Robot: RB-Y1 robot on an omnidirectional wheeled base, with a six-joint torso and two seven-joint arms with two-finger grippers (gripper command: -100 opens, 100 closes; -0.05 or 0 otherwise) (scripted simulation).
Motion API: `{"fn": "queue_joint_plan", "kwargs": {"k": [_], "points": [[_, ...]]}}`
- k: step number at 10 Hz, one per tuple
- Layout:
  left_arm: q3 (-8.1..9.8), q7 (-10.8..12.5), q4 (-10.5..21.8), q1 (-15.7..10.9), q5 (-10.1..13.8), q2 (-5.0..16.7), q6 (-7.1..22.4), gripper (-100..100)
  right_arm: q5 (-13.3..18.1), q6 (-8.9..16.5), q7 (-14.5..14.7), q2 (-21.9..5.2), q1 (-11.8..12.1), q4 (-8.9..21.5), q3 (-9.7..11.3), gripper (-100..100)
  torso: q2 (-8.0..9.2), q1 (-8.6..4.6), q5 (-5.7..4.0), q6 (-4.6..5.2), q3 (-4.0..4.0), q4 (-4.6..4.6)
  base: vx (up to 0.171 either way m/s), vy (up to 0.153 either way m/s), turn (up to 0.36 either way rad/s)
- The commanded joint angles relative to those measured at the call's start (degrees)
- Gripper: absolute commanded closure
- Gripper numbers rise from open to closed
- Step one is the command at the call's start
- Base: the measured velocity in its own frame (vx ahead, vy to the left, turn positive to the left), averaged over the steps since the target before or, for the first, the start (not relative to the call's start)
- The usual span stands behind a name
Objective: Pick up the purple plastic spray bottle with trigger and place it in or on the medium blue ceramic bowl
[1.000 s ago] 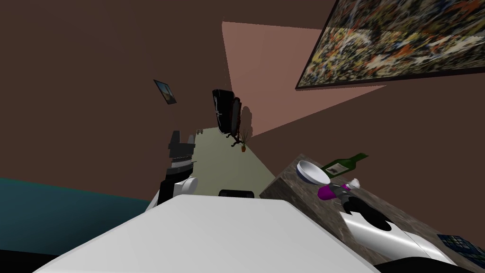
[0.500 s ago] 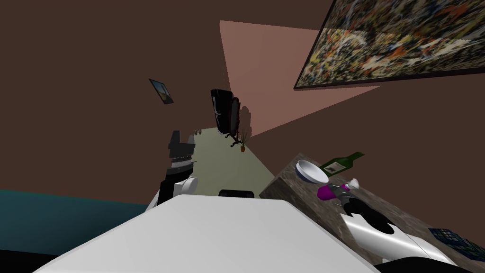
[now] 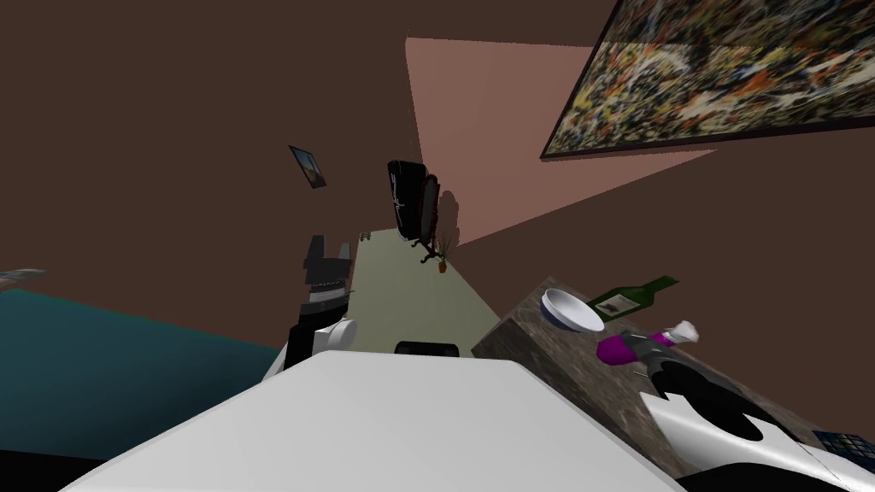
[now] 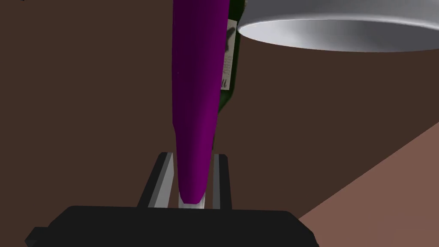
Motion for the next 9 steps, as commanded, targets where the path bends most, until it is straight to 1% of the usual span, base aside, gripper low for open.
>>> {"fn": "queue_joint_plan", "kwargs": {"k": [1,5,6,8,9], "points": [[0.0,0.0,0.0,0.0,0.0,0.0,0.0,0,1.79,0.72,-0.21,-0.4,0.33,-1.79,-2.11,100,0.0,0.0,0.0,0.0,0.0,0.0,-0.044,0.051,0.107],[0.0,0.0,0.0,0.01,0.0,0.0,0.0,0,3.57,1.96,-0.36,-1.05,1.33,-5.21,-5.2,100,-0.17,-0.02,0.01,0.0,-0.11,-0.05,-0.021,0.027,0.049],[0.0,0.0,0.0,0.01,0.0,0.0,0.0,0,4.17,2.65,-0.35,-1.36,1.7,-6.87,-6.38,100,-0.22,-0.04,0.0,-0.03,-0.14,-0.06,0.0,0.011,0.053],[0.01,0.0,0.0,0.01,0.0,0.0,0.0,0,4.66,3.61,-0.31,-1.69,1.97,-8.91,-7.54,100,-0.29,-0.07,0.0,-0.04,-0.17,-0.07,0.015,-0.004,0.023],[0.01,0.0,0.0,0.01,0.0,0.01,0.0,0,4.71,3.9,-0.31,-1.76,1.98,-9.43,-7.76,100,-0.35,-0.14,-0.04,-0.06,-0.21,-0.09,0.033,-0.016,0.014]]}}
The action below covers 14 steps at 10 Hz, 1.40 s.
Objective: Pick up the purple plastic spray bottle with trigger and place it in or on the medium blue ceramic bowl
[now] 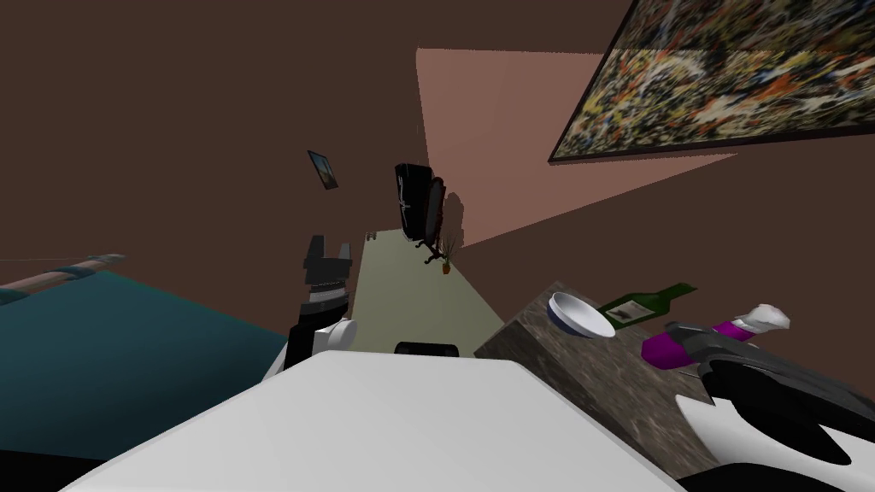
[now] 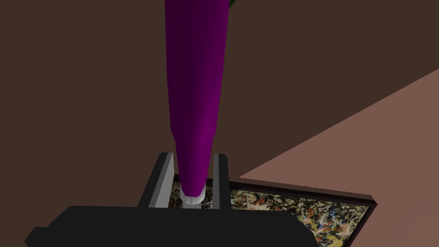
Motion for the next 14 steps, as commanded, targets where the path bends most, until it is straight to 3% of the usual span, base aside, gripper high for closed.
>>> {"fn": "queue_joint_plan", "kwargs": {"k": [1,5,8,9,10,14], "points": [[0.0,0.0,0.0,0.0,0.0,0.0,0.0,0,-0.29,0.89,-0.03,-0.05,0.29,-1.66,-0.68,100,0.0,0.0,0.0,0.0,0.0,0.0,0.047,-0.027,-0.008],[0.01,0.0,0.0,0.03,0.0,0.01,-0.01,0,-4.73,2.63,0.53,0.64,-0.78,-2.51,0.81,100,-0.87,-0.33,-0.14,-0.09,-0.5,-0.19,0.217,-0.056,-0.116],[0.01,0.0,0.0,0.02,0.0,0.0,-0.01,0,-8.68,3.52,1.42,1.23,-1.08,-2.71,2.48,100,-0.71,-0.2,-0.13,-0.03,-0.4,-0.13,0.197,-0.027,-0.14],[0.01,0.0,0.0,0.03,0.0,0.01,-0.01,0,-8.25,3.28,1.19,0.97,-0.62,-2.95,1.7,100,-0.74,-0.27,-0.14,-0.03,-0.42,-0.13,0.096,-0.015,-0.029],[0.0,0.0,0.0,0.01,0.0,0.0,0.0,0,-8.41,3.44,1.27,0.97,-0.66,-2.94,1.79,-100,-0.41,-0.23,-0.12,-0.06,-0.24,-0.07,0.017,-0.002,0.01],[0.0,0.0,0.0,-0.01,0.0,0.0,0.0,0,-8.39,3.43,1.27,0.96,-0.67,-2.94,1.79,-100,0.1,-0.15,-0.1,-0.04,0.08,0.07,0.002,0.0,0.0]]}}
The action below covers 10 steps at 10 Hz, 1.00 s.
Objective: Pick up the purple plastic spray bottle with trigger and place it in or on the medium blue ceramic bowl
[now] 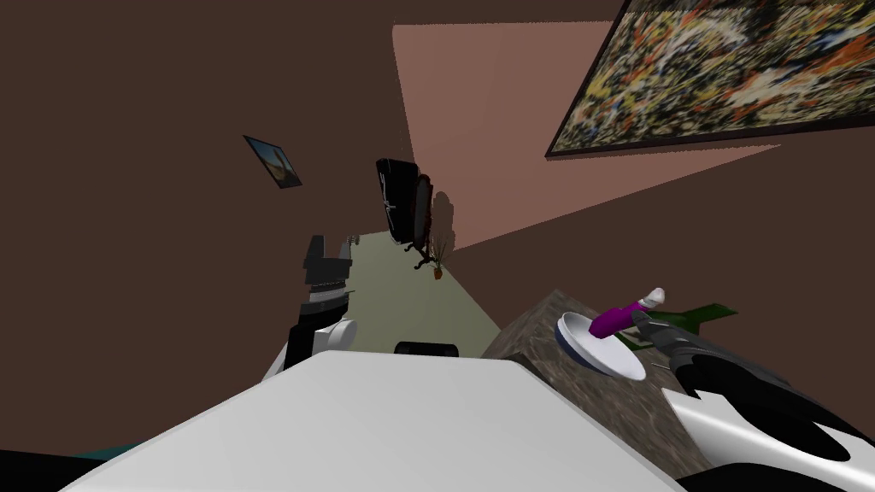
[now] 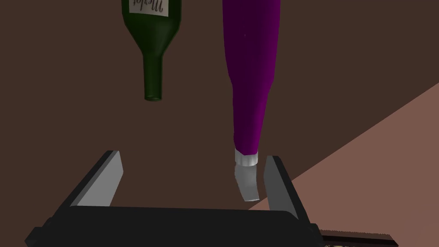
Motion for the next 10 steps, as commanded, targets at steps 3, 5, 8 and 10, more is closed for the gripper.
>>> {"fn": "queue_joint_plan", "kwargs": {"k": [3,5,8,10], "points": [[0.0,0.0,0.0,0.0,0.0,0.0,0.0,0,-3.11,3.52,-0.22,-1.56,1.02,-3.09,-3.05,-100,0.01,-0.03,0.01,0.0,0.01,0.0,-0.001,-0.01,0.002],[0.0,0.0,0.0,0.0,0.0,0.0,0.0,0,-5.18,5.87,-0.37,-2.6,1.7,-5.15,-5.08,-100,0.03,-0.07,-0.01,0.01,0.02,0.01,-0.002,-0.021,0.004],[0.0,0.0,0.0,0.0,0.0,0.0,0.0,0,-8.29,9.39,-0.59,-4.16,2.72,-8.24,-8.13,-100,0.02,-0.06,-0.01,0.0,0.01,0.01,-0.003,-0.018,0.003],[0.0,0.0,0.0,0.0,0.0,0.0,0.0,0,-10.36,11.74,-0.74,-5.2,3.4,-10.31,-10.17,-100,0.03,-0.04,-0.01,0.0,0.02,0.01,-0.001,-0.014,0.002]]}}
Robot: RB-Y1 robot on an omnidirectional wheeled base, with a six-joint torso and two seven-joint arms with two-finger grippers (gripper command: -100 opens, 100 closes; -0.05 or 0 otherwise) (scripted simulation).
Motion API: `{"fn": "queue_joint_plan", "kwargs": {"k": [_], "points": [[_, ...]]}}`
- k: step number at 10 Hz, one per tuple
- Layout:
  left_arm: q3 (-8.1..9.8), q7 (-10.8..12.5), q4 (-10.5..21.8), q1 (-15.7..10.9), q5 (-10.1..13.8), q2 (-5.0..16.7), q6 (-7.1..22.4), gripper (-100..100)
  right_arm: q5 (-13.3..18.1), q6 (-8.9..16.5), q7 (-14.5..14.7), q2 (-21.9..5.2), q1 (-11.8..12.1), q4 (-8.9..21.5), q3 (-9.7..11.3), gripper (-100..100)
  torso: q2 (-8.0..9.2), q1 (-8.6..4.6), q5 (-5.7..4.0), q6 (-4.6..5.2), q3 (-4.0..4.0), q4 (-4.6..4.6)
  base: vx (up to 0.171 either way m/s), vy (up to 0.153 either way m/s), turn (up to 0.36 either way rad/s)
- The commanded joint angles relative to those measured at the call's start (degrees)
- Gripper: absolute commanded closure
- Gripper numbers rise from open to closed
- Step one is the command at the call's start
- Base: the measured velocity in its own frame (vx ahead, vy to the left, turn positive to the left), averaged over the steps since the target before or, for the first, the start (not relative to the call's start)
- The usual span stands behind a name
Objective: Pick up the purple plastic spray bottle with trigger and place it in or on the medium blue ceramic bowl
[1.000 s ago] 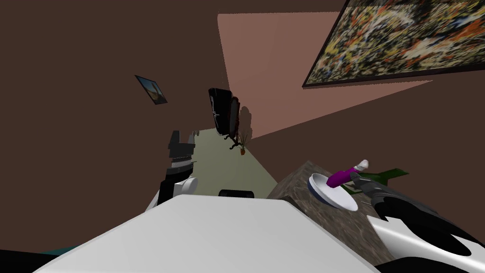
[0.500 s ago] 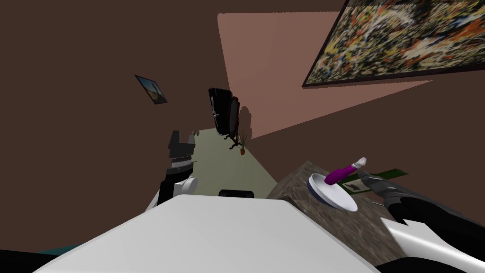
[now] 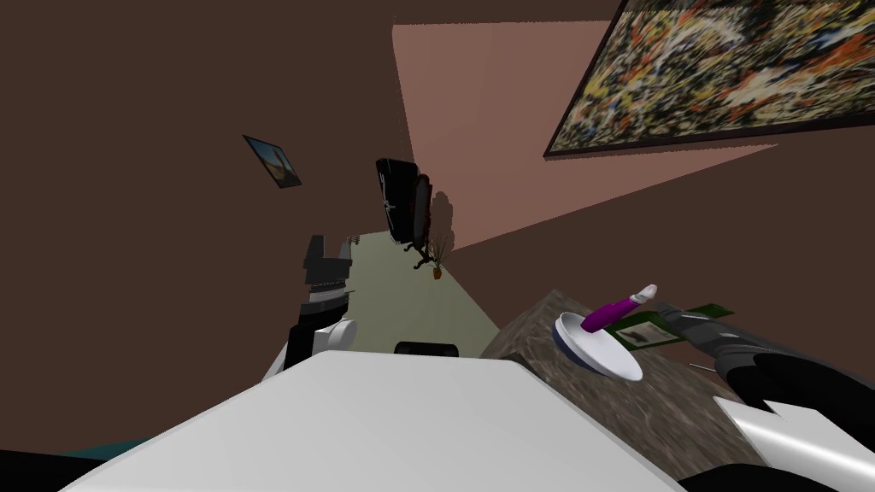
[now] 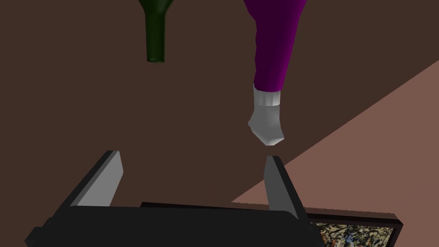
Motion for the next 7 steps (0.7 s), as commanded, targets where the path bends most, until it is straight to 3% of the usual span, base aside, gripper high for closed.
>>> {"fn": "queue_joint_plan", "kwargs": {"k": [1,2,7], "points": [[0.0,0.0,0.0,0.0,0.0,0.0,0.0,0,0.0,0.0,0.0,0.0,0.0,0.0,0.0,-100,0.0,0.0,0.0,0.0,0.0,0.0,0.0,-0.006,0.002],[0.0,0.0,0.0,0.0,0.0,0.0,0.0,0,-0.07,0.41,-0.03,-0.09,-0.02,-0.12,-0.07,0,0.0,0.02,0.0,0.01,0.0,0.0,0.0,0.0,0.0],[0.0,0.0,0.0,0.0,0.0,0.0,0.0,0,-0.07,0.38,-0.03,-0.08,-0.02,-0.11,-0.07,0,0.0,0.04,0.0,0.01,0.0,0.0,0.0,0.0,0.0]]}}
